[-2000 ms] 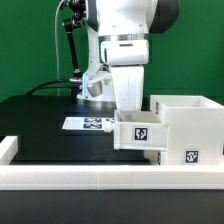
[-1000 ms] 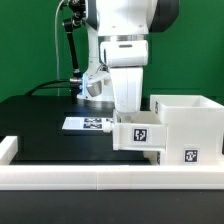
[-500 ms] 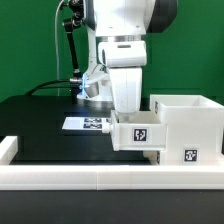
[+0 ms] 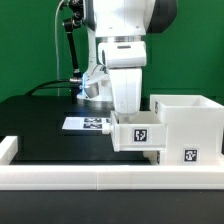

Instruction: Assemble drawer

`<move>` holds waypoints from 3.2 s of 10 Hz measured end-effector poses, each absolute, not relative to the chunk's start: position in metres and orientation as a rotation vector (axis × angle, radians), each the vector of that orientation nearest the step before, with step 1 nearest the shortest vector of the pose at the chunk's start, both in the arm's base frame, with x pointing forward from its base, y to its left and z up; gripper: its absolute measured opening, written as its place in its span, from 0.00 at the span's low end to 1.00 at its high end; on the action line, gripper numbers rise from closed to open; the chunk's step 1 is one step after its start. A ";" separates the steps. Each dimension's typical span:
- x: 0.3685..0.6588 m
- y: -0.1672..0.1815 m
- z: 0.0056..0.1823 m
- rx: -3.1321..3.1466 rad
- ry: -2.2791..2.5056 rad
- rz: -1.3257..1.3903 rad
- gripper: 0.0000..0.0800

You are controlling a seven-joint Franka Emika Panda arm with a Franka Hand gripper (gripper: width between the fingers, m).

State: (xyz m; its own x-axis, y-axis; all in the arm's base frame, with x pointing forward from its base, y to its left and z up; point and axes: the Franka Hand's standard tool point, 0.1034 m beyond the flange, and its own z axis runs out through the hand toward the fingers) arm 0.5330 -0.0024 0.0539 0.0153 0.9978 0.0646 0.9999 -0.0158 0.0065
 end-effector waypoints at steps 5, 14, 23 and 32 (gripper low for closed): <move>0.533 0.000 0.054 -2.216 -2.168 -0.080 0.05; 0.535 0.006 0.053 -2.217 -2.169 -0.091 0.05; 0.537 0.009 0.054 -2.213 -2.186 -0.110 0.05; 0.558 -0.004 0.102 -2.270 -2.173 -0.075 0.81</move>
Offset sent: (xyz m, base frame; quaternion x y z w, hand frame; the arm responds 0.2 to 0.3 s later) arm 0.0043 0.0130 0.0046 -0.0044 -0.0024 -0.0112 0.9999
